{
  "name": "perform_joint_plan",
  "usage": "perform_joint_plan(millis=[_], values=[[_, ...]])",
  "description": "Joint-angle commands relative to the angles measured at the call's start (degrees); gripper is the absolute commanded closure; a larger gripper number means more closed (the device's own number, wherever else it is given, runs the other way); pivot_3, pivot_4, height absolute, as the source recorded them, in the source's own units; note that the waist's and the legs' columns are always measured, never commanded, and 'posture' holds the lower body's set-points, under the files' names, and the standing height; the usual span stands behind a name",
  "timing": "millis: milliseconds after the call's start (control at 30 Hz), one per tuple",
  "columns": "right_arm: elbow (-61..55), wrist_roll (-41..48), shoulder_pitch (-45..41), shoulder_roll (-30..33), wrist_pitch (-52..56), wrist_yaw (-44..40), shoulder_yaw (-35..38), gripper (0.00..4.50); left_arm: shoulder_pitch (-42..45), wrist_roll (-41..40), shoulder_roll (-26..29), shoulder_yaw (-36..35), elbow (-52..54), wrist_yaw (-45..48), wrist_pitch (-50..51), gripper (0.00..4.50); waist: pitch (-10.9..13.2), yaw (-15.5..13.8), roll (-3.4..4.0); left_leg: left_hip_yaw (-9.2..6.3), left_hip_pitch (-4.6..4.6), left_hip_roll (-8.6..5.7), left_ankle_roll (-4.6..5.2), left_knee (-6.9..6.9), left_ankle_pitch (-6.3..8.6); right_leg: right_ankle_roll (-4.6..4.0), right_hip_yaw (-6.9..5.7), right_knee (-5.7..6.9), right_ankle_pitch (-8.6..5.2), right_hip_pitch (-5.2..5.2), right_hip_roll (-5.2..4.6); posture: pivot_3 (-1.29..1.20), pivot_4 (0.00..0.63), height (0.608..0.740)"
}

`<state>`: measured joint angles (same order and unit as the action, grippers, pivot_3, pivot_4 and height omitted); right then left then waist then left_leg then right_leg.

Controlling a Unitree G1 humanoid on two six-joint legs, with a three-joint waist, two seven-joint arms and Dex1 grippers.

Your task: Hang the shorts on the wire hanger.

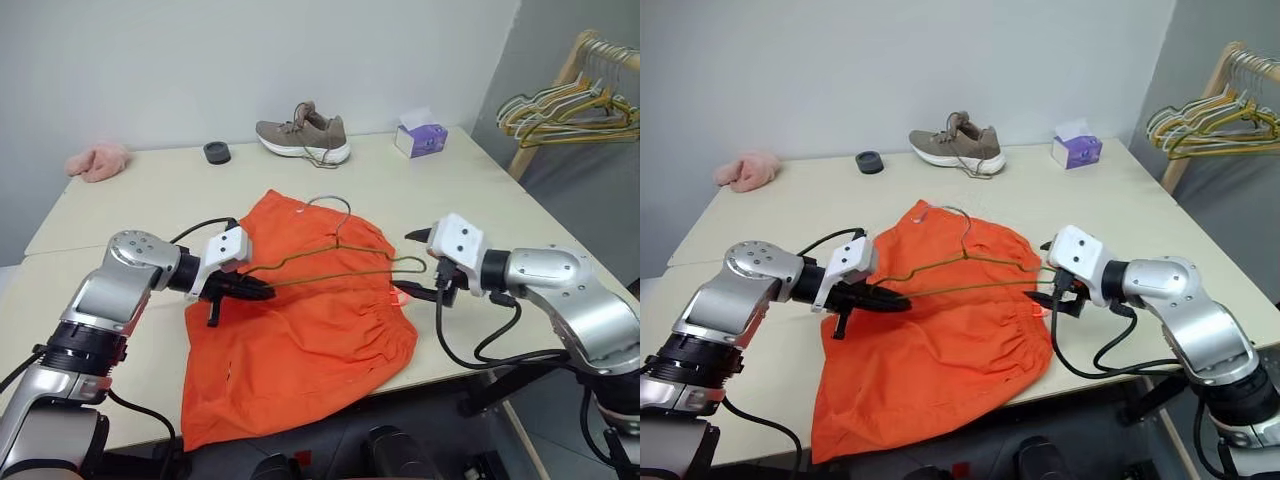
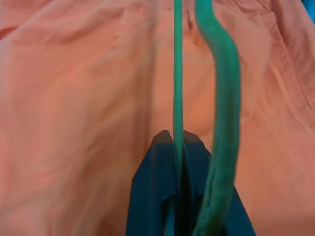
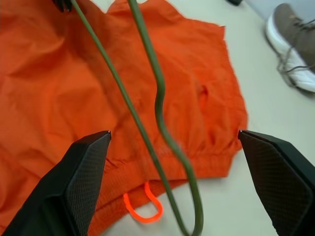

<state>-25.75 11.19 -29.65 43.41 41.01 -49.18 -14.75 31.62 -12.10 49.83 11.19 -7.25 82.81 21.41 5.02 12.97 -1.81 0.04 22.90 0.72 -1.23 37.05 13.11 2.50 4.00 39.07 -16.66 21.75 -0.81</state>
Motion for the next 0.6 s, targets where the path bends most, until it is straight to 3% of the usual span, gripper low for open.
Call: perform_joint_plan(millis=[33,167,600], values=[[2.7,-1.9,-3.5,-0.1,1.0,-2.4,-4.3,0.03,1.1,0.7,0.3,0.4,1.4,0.3,-1.3,4.5,0.0,0.1,0.0,0.0,0.02,0.0,0.0,0.0,0.0,0.0,0.0,-0.01,0.0,0.0,0.0,-0.25,0.035,0.74],[6.6,-2.8,-6.3,-0.7,0.9,-5.3,-8.2,0.03,1.1,0.8,0.0,0.6,1.9,0.5,-1.1,4.5,0.0,0.2,0.0,0.01,0.02,-0.01,0.0,0.0,0.0,0.0,-0.01,-0.02,0.0,0.0,-0.01,-0.24,0.035,0.74],[9.4,-1.7,-9.0,-1.0,5.3,-11.7,-10.9,4.42,0.7,1.2,-0.4,1.2,3.4,-0.1,-0.6,4.5,0.0,0.0,0.0,-0.04,0.03,-0.01,0.0,0.0,0.0,0.0,-0.07,-0.01,0.0,0.01,-0.01,-0.23,0.034,0.74]])
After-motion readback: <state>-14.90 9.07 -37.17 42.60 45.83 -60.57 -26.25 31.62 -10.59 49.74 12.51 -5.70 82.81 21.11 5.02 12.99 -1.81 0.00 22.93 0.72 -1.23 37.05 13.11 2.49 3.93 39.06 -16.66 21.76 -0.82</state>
